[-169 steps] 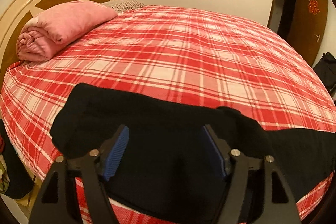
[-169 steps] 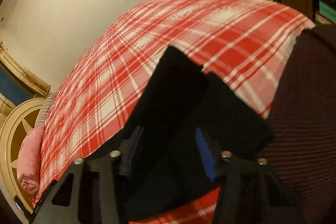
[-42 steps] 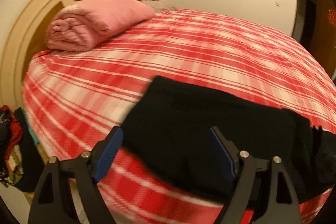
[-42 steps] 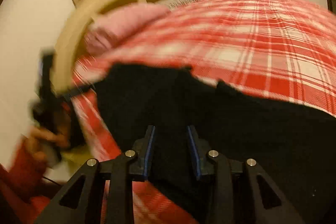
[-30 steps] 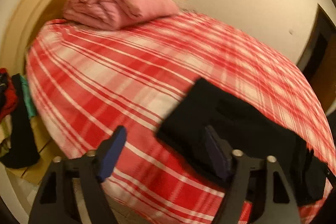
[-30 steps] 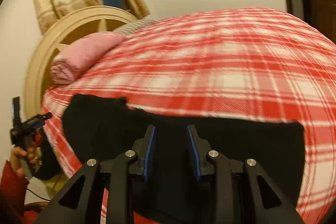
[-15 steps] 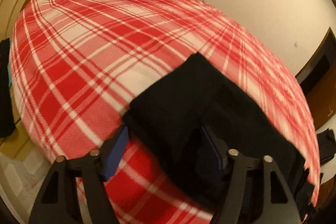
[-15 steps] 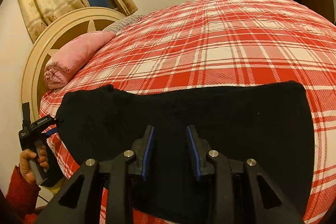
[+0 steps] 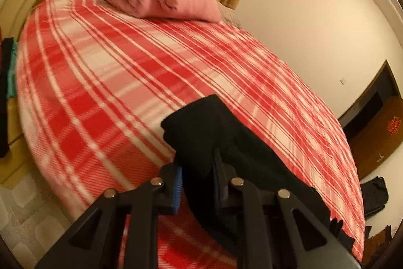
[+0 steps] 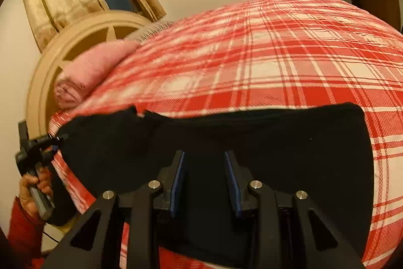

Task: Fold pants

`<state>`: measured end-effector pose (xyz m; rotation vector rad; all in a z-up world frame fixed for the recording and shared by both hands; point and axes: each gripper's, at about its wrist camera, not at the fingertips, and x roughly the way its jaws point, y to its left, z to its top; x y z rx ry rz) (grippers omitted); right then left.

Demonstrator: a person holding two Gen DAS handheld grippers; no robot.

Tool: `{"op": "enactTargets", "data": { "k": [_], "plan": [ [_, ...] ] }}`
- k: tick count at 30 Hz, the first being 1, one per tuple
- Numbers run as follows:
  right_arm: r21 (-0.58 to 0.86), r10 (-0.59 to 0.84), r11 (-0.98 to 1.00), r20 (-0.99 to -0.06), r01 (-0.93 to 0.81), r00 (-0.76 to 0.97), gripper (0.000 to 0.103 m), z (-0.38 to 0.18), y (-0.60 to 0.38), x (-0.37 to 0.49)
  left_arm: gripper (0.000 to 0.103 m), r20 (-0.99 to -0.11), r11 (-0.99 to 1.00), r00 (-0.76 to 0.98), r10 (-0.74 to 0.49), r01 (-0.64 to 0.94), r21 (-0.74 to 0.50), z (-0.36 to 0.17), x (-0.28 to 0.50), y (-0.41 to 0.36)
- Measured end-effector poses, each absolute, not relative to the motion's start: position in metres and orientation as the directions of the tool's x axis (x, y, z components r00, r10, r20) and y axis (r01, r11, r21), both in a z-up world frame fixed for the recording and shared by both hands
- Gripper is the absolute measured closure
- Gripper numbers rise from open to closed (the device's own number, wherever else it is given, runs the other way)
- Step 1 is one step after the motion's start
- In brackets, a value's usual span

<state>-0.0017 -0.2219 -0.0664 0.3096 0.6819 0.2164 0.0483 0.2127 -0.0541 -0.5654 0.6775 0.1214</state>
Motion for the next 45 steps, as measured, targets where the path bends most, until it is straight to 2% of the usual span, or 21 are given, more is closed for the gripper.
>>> {"op": "enactTargets", "data": {
  "k": [4, 8, 10, 13, 14, 17, 20, 22, 24, 26, 27, 28, 30, 33, 38, 42, 45],
  "plan": [
    [0.334, 0.359, 0.923, -0.577, -0.190, 0.733, 0.069, -0.062, -0.194, 0.011, 0.082, -0.697, 0.861, 0.713, -0.074, -0.306, -0.405, -0.078, 0.057, 0.214],
    [0.302, 0.391, 0.918, -0.593, -0.256, 0.704, 0.069, -0.071, -0.164, 0.028, 0.080, -0.697, 0.856, 0.714, -0.069, -0.316, -0.409, -0.087, 0.055, 0.214],
    [0.271, 0.388, 0.922, -0.650, -0.278, 0.653, 0.069, -0.089, -0.145, 0.041, 0.079, -0.694, 0.851, 0.715, -0.081, -0.314, -0.422, -0.088, 0.053, 0.217],
    [0.261, 0.389, 0.921, -0.643, -0.288, 0.660, 0.067, -0.078, -0.139, 0.041, 0.076, -0.691, 0.847, 0.717, -0.096, -0.306, -0.435, -0.088, 0.048, 0.219],
    [0.297, 0.415, 0.909, -0.600, -0.292, 0.684, 0.067, -0.070, -0.143, 0.039, 0.075, -0.691, 0.847, 0.717, -0.094, -0.308, -0.434, -0.088, 0.047, 0.219],
    [0.296, 0.412, 0.910, -0.558, -0.291, 0.720, 0.067, -0.059, -0.146, 0.040, 0.065, -0.693, 0.841, 0.717, -0.071, -0.330, -0.428, -0.089, 0.044, 0.219],
    [0.320, 0.431, 0.902, -0.627, -0.289, 0.650, 0.066, -0.080, -0.139, 0.059, 0.057, -0.691, 0.842, 0.721, -0.050, -0.342, -0.418, -0.086, 0.044, 0.216],
    [0.324, 0.444, 0.896, -0.603, -0.305, 0.663, 0.065, -0.085, -0.139, 0.058, 0.045, -0.690, 0.841, 0.722, -0.049, -0.344, -0.419, -0.085, 0.049, 0.215],
    [0.327, 0.440, 0.898, -0.616, -0.295, 0.653, 0.065, -0.078, -0.138, 0.058, 0.040, -0.686, 0.825, 0.726, -0.055, -0.354, -0.441, -0.085, 0.055, 0.217],
    [0.360, 0.456, 0.887, -0.594, -0.288, 0.663, 0.065, -0.072, -0.144, 0.051, 0.043, -0.681, 0.805, 0.730, -0.059, -0.369, -0.464, -0.087, 0.058, 0.221],
    [0.378, 0.465, 0.881, -0.576, -0.285, 0.673, 0.065, -0.066, -0.149, 0.045, 0.052, -0.678, 0.793, 0.733, -0.056, -0.380, -0.476, -0.088, 0.059, 0.223],
    [0.383, 0.465, 0.880, -0.569, -0.283, 0.678, 0.065, -0.064, -0.153, 0.041, 0.066, -0.675, 0.790, 0.736, -0.057, -0.380, -0.482, -0.088, 0.059, 0.223],
    [0.377, 0.450, 0.886, -0.558, -0.270, 0.698, 0.065, -0.056, -0.162, 0.030, 0.079, -0.658, 0.806, 0.749, -0.078, -0.342, -0.484, -0.085, 0.060, 0.219],
    [0.373, 0.390, 0.906, -0.548, -0.201, 0.740, 0.065, -0.050, -0.184, 0.015, 0.081, -0.658, 0.868, 0.753, -0.023, -0.312, -0.387, -0.072, 0.061, 0.204],
    [0.450, 0.324, 0.891, -0.528, -0.065, 0.785, 0.065, -0.050, -0.238, -0.004, 0.081, -0.603, 0.918, 0.798, -0.019, -0.225, -0.327, -0.039, 0.060, 0.178],
    [0.477, 0.275, 0.879, -0.516, 0.005, 0.811, 0.065, -0.049, -0.270, -0.019, 0.081, -0.521, 0.966, 0.850, -0.084, -0.059, -0.251, 0.002, 0.055, 0.126],
    [0.495, 0.255, 0.869, -0.494, 0.027, 0.831, 0.065, -0.044, -0.291, -0.031, 0.081, -0.471, 0.972, 0.859, -0.202, 0.118, -0.203, 0.026, 0.048, 0.069]
  ]
}}
